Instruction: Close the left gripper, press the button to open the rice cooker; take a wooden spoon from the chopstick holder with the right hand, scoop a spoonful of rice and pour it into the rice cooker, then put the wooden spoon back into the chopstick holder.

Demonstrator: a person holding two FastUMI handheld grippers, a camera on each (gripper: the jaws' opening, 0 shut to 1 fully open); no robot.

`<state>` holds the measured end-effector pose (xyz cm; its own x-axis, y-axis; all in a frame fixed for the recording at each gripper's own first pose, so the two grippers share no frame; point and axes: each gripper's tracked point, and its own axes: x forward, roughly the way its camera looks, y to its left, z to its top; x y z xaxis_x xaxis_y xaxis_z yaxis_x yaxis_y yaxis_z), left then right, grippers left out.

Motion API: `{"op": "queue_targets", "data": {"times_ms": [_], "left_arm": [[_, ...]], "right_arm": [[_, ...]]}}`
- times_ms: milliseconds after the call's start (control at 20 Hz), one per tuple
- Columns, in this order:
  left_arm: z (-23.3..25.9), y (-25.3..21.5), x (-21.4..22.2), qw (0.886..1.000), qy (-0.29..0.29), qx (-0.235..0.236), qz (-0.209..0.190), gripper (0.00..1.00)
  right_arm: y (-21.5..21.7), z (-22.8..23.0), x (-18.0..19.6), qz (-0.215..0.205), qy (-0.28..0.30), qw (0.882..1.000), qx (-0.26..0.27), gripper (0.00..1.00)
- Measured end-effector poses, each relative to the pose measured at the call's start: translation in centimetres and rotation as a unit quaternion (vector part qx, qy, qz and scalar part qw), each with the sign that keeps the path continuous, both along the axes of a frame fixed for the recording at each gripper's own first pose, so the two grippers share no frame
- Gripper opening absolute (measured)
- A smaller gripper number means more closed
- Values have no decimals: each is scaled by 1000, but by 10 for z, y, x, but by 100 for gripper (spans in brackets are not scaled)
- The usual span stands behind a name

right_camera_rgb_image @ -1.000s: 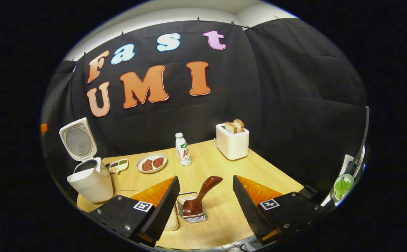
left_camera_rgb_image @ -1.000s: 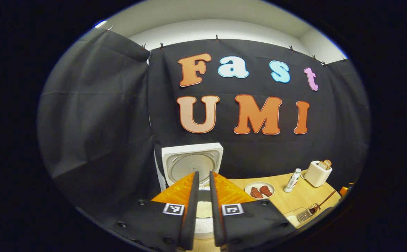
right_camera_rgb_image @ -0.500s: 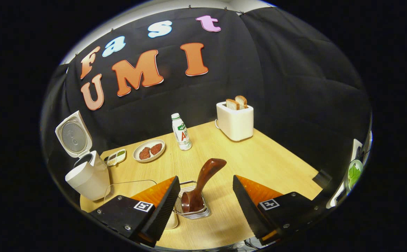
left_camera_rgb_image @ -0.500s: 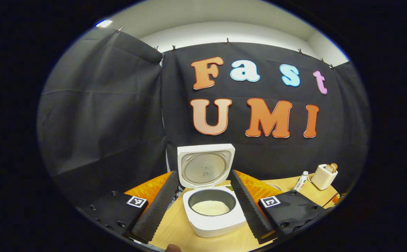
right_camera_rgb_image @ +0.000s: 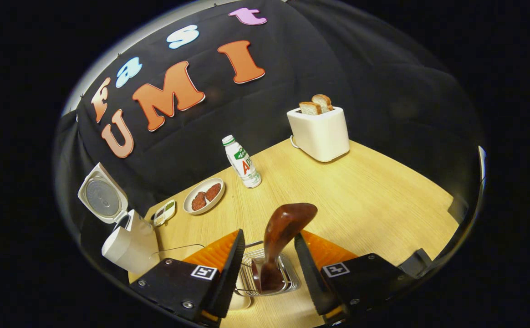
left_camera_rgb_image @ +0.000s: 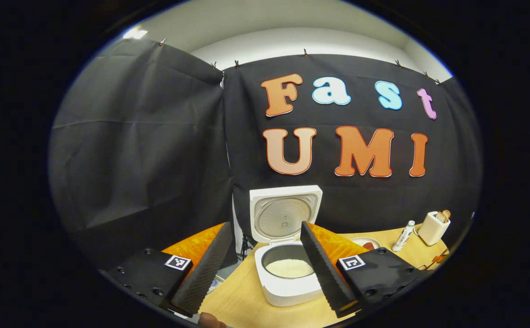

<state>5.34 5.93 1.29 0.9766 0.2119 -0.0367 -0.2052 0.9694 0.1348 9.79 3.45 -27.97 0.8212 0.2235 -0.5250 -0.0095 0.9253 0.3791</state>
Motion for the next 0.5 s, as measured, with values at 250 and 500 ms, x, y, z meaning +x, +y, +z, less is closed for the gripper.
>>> {"op": "queue_targets", "data": {"times_ms": [250,500], "left_arm": [[-5,3,1,1000,8,-1,8,100],[-9,2,1,1000,11,-5,5,100]], "right_arm": [[4,-6,5,1,18,1000,19,28],[5,2,4,11,9,1000,-17,10]]}}
